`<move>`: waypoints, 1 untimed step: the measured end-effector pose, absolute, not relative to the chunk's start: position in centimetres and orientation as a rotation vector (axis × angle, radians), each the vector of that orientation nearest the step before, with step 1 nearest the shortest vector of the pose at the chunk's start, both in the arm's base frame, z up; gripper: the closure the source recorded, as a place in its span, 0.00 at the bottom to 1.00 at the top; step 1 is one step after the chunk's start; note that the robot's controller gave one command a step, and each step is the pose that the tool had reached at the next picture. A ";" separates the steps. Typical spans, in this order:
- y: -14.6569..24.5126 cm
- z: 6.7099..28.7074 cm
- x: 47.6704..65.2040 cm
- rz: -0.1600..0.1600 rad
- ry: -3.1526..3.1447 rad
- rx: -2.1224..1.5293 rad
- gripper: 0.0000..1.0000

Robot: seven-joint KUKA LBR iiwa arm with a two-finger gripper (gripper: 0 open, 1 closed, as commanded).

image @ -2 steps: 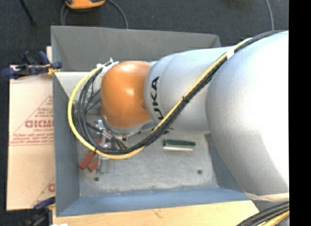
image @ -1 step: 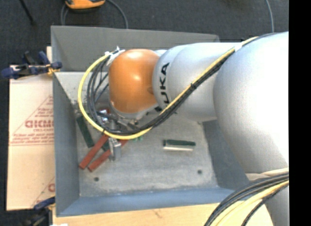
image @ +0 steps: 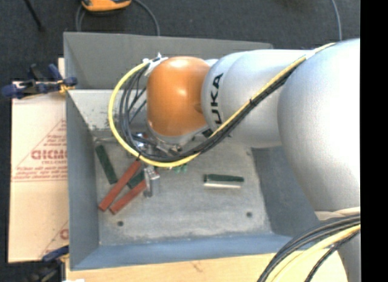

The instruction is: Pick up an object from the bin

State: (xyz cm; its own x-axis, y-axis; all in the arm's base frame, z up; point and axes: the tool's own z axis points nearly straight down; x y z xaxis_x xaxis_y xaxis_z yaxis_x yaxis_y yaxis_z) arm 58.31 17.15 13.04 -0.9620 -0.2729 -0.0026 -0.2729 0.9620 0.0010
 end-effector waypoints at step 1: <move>17.7 12.9 57.6 -0.002 3.059 -0.705 0.00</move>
Offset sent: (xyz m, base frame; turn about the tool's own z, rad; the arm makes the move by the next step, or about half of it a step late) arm -0.0065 0.0223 -0.0604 -0.4375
